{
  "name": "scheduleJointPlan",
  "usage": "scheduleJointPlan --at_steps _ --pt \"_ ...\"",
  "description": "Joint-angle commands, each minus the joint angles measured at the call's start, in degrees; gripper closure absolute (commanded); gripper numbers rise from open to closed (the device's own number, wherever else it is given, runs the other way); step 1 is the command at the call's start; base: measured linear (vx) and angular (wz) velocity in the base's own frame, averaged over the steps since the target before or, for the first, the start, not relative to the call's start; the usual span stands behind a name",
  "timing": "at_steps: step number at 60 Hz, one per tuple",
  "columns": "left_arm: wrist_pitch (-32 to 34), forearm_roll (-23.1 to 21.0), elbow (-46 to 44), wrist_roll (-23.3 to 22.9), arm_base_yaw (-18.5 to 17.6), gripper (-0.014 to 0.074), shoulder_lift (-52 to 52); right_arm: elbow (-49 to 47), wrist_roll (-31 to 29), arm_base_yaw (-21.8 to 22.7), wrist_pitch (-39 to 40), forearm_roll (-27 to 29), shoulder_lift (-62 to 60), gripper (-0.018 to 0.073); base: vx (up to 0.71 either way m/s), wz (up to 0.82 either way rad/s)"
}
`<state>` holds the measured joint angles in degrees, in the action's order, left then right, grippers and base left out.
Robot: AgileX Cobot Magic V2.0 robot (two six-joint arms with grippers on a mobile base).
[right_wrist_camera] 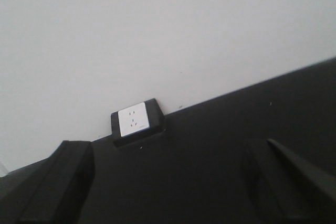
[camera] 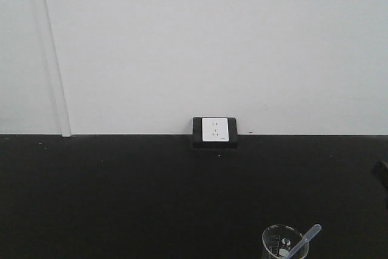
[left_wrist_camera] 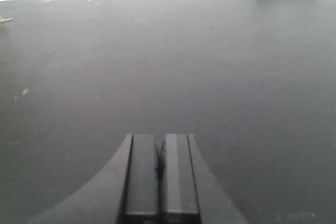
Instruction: Grab transparent chemical and place on left bench
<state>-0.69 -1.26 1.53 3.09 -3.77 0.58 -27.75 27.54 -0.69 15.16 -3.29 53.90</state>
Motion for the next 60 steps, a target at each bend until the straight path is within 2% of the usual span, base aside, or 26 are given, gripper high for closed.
scheduleJointPlan --at_steps 1,15,23,47,53,60 --pt "4.5 0.0 0.9 -0.4 -0.1 0.0600 1.1 -2.1 8.0 0.2 4.7 -3.1 4.0 -0.0053 0.00 0.00" --pt "4.5 0.0 0.9 -0.4 -0.1 0.0600 1.1 -2.1 24.8 0.2 15.0 -15.1 16.5 0.0014 0.00 0.00" --pt "4.5 0.0 0.9 -0.4 -0.1 0.0600 1.1 -2.1 31.0 0.2 22.5 -20.0 23.9 0.0039 0.00 0.00" --pt "4.5 0.0 0.9 -0.4 -0.1 0.0600 1.1 -2.1 32.3 0.2 36.8 -20.6 37.9 0.0098 0.00 0.00" --pt "4.5 0.0 0.9 -0.4 -0.1 0.0600 1.1 -2.1 32.3 0.2 37.0 -20.6 39.3 0.0148 0.00 0.00" --pt "4.5 0.0 0.9 -0.4 -0.1 0.0600 1.1 -2.1 32.3 0.2 37.1 -20.6 40.2 0.0261 0.00 0.00"
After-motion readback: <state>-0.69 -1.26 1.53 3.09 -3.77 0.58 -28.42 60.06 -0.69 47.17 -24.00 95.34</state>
